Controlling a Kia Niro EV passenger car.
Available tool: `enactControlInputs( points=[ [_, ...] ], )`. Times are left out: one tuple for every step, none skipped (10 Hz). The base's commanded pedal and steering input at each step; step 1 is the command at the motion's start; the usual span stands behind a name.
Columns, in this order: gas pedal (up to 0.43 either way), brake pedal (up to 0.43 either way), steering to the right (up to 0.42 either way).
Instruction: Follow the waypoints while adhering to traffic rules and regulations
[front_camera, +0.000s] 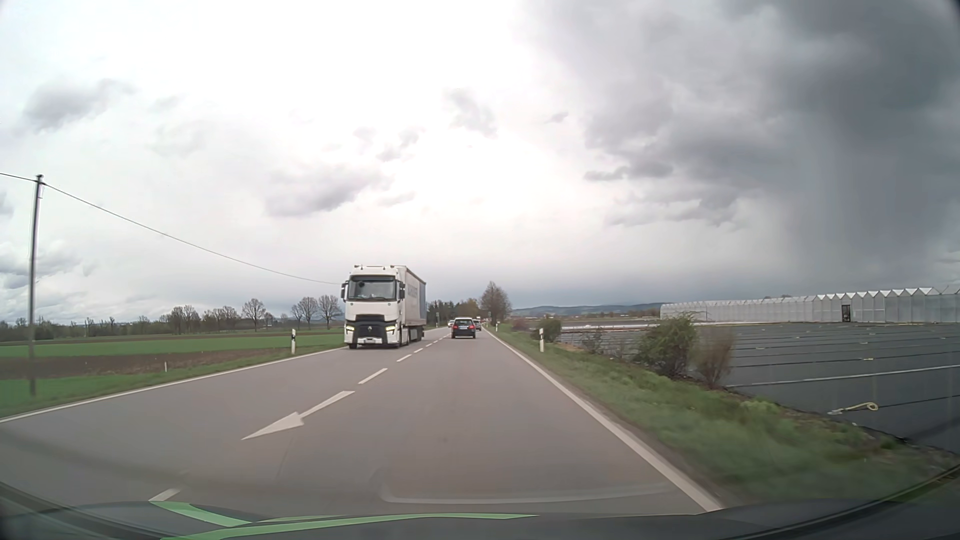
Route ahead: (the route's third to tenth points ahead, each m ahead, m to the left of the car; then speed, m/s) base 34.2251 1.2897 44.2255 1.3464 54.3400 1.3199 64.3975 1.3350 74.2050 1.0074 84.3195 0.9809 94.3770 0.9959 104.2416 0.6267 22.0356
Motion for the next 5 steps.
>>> enactControlInputs(
  points=[
    [0.189, 0.0, -0.002],
    [0.189, 0.0, -0.002],
    [0.189, 0.0, -0.002],
    [0.189, 0.0, -0.002],
    [0.189, 0.0, -0.002]
  ],
)
